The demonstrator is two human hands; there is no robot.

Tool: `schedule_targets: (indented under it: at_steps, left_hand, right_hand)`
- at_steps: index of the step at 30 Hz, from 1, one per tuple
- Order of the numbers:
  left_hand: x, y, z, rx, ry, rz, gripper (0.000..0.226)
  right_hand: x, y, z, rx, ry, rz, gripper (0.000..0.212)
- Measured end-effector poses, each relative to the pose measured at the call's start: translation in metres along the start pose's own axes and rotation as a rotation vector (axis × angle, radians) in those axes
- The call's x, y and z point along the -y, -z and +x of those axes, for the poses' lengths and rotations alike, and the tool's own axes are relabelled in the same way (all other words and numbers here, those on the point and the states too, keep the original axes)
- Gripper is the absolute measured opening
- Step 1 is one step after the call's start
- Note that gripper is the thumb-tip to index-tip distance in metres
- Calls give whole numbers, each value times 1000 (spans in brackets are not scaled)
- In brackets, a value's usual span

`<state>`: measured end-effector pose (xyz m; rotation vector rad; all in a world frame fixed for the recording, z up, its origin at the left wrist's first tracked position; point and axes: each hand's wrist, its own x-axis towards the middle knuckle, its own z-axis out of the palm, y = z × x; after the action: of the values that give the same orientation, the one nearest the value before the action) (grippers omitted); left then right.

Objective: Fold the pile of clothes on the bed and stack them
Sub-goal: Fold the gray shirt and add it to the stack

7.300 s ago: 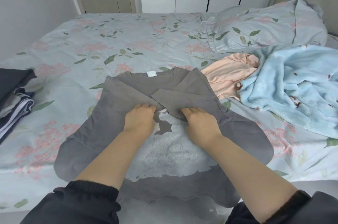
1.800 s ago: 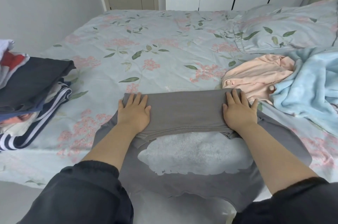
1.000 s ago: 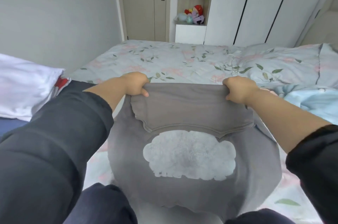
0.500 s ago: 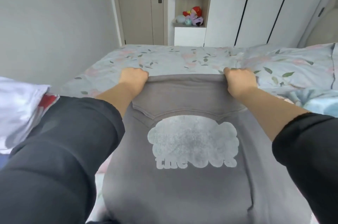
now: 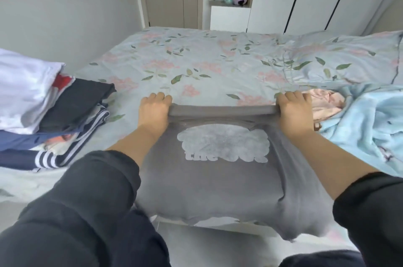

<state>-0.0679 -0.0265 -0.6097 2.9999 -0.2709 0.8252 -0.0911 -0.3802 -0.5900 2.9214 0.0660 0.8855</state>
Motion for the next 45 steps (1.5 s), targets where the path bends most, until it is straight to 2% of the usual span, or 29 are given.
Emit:
schedule_targets:
  at_steps: [4,7,10,14,17,20,24,25,27,30,31,32,33,35,36,37,39,40,42,45]
  left_hand:
    - [-16,-6,-58,-70,156,-203,28]
    - [-23,-8,-79,-6,247,-304,29]
    - [-20,-5,-83,50,202,-289,29]
    - [-13,-2,-89,109,92,-235,28]
    - [-10,-7,-93,260,33,-143,23]
    - [-8,-13,-94,318,34,-111,21]
    - [-7,-20,-85,376,59,-115,19]
    - [-7,-22,-81,344,79,-127,20]
    - [-9,-24,-75,169,108,-197,22]
    - [-15,-20,-65,-119,49,-224,26]
    - [-16,-18,-62,-152,7,-188,27]
    - [-15,-18,-60,-86,-39,-137,26]
    - [-15,-16,-59,77,-70,-71,25]
    - [-12,-17,-58,548,-81,14,21]
    - [-10,-15,-56,729,-77,1,20]
    - [-10,-11,-54,837,-68,-39,20]
    - [-14,-3,-47,916,-48,-159,20]
    - [-19,-2,-42,901,-27,-259,22]
    - [-35,-5,-38,745,8,-413,27]
    - [-64,-22,-37,458,-48,-340,38]
  right_hand:
    - [2,-8,-52,-108,-74,46,18]
    - [5,-13,-82,-119,-156,142,22]
    - [10,-21,-111,-32,-227,185,29]
    - [16,-18,-116,33,-275,179,25]
    - [12,-19,-112,183,-228,53,22]
    - [11,-23,-114,338,-240,-11,20]
    - [10,-26,-105,393,-307,2,18]
    - [9,-28,-100,397,-320,34,17]
    - [10,-30,-92,334,-356,120,16]
    - [10,-26,-80,72,-413,252,18]
    - [9,-23,-77,8,-395,245,19]
    - [8,-22,-76,15,-351,181,18]
    - [6,-22,-75,114,-292,64,19]
    - [6,-21,-78,476,-217,-161,26]
    - [7,-18,-78,631,-211,-230,30]
    - [8,-14,-76,728,-211,-270,33]
    - [11,-9,-69,775,-216,-296,35]
    - [14,-6,-64,762,-232,-289,35]
    - [24,-6,-55,671,-233,-237,36]
    - [48,-22,-48,473,-118,27,44]
